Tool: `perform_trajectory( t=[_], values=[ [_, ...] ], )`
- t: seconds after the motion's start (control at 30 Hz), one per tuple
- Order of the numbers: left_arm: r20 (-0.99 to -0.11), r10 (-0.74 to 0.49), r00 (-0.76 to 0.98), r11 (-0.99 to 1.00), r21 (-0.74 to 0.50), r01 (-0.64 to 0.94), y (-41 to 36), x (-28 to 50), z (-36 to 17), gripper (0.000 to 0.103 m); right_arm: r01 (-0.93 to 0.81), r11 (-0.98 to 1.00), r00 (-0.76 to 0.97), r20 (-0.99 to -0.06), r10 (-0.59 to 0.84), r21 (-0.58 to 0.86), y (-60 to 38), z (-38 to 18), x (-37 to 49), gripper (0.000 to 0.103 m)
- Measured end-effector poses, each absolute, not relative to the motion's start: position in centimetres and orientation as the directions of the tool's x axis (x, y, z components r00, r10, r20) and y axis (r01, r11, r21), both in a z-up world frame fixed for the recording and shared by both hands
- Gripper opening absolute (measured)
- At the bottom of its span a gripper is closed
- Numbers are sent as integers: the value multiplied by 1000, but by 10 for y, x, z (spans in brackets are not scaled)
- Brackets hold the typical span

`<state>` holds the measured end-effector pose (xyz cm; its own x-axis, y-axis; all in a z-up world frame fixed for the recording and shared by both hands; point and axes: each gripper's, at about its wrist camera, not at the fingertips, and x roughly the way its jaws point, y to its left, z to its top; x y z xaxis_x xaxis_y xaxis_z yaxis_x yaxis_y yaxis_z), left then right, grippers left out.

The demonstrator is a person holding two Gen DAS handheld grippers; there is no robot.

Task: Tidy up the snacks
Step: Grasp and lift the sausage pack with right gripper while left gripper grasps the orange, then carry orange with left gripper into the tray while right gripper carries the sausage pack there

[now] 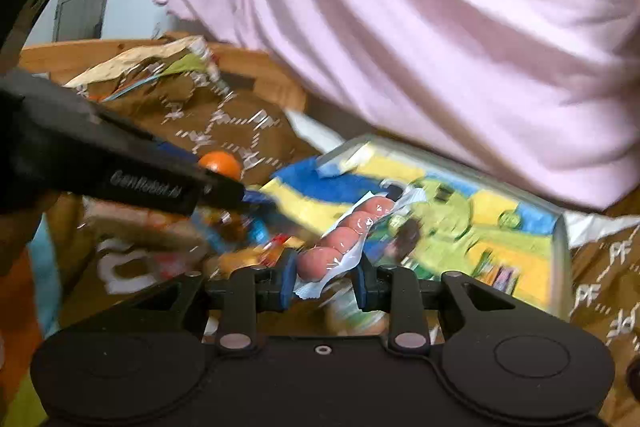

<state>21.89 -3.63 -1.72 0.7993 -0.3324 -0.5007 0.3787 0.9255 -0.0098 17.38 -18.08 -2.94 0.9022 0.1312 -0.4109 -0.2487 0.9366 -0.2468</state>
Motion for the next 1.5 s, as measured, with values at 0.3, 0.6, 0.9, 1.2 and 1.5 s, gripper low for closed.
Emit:
perform_trajectory(
  t=[0.3,0.6,0.9,1.2,1.5],
  values=[
    [-445,-357,822,924,-37,381,-70,280,4,29,-178,937,945,-318,78,-299,-213,-18,214,31],
    [-489,-337,804,930,-43,364,-106,334,-19,29,-126,945,941,-338,18,-301,-238,-41,262,31],
    [-568,-311,762,935,-38,353,-133,363,-55,29,-102,967,899,-438,-10,-231,-254,-71,286,31],
    [-611,-277,742,943,-27,330,-139,368,-75,29,-85,974,883,-469,-25,-212,-258,-78,290,32],
    [-621,-262,739,949,-24,316,-142,367,-75,31,-54,975,884,-465,-54,-216,-262,-76,289,55]
  ],
)
